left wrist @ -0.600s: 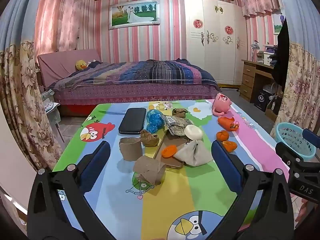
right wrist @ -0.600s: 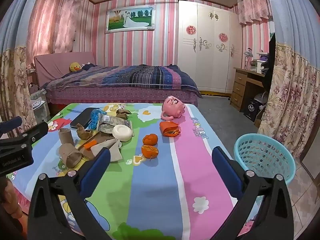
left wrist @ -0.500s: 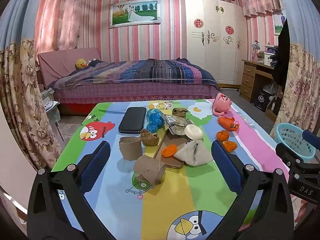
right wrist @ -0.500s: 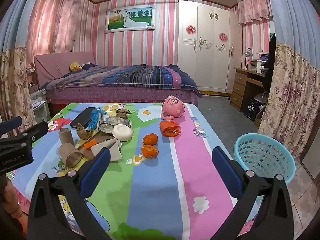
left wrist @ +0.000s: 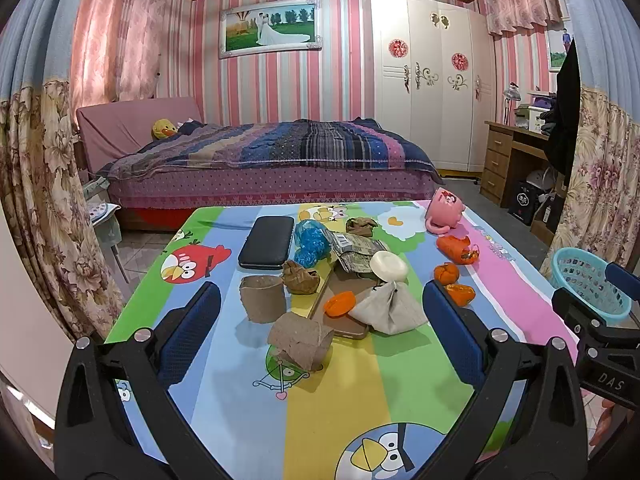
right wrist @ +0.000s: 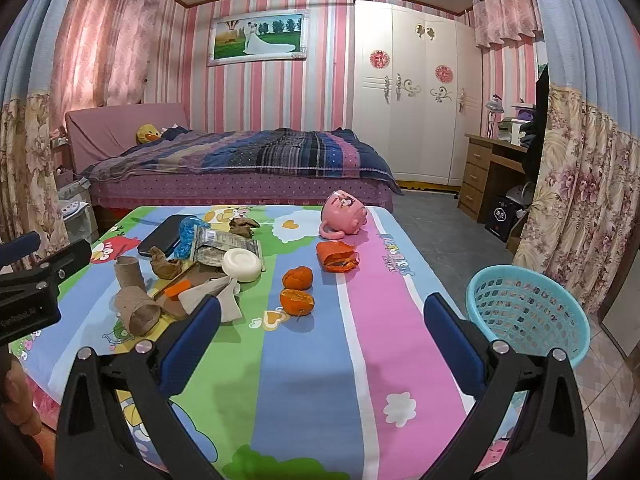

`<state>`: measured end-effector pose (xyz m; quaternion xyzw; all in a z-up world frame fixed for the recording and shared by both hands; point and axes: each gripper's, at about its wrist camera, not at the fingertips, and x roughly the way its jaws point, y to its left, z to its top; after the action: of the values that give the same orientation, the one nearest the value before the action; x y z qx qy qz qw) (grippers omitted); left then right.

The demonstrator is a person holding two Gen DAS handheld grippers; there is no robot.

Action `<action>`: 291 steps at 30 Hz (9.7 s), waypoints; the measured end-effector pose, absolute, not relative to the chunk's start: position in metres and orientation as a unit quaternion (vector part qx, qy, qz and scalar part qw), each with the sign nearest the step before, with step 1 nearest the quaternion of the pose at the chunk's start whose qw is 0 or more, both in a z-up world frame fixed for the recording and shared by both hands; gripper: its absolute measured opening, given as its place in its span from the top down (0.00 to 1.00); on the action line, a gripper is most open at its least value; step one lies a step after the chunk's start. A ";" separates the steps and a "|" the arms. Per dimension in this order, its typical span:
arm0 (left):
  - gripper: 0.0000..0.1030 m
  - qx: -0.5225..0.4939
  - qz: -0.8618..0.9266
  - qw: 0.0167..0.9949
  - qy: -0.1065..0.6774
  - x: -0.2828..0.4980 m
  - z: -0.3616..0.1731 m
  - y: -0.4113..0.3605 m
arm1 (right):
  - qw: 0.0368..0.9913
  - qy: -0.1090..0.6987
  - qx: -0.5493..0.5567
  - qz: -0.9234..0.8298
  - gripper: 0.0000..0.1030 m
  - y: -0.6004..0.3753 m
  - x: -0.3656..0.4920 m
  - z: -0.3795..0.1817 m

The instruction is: Collect trash

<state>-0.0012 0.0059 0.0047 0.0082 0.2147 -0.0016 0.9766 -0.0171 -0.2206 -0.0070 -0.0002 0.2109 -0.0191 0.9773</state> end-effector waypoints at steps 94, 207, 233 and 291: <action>0.05 0.012 0.005 0.977 0.214 0.002 0.004 0.003 | 0.979 0.200 0.008 -0.038 0.04 -0.229 -0.022 0.001; 0.51 0.070 -0.173 0.963 0.194 0.103 0.028 -0.176 | 0.973 0.218 0.007 -0.081 0.76 -0.408 0.016 0.020; 0.51 0.111 -0.294 0.916 0.248 0.116 -0.037 -0.371 | 0.952 0.209 0.103 -0.199 0.76 -0.564 -0.010 -0.017; 0.05 0.068 -0.154 0.968 0.187 0.114 0.035 -0.198 | 0.970 0.157 0.076 -0.170 0.05 -0.471 0.022 0.008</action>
<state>0.1136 -0.1979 0.0353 0.0682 0.1870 -0.1540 0.9678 0.0224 -0.4707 0.0083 0.0758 0.1565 -0.1703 0.9699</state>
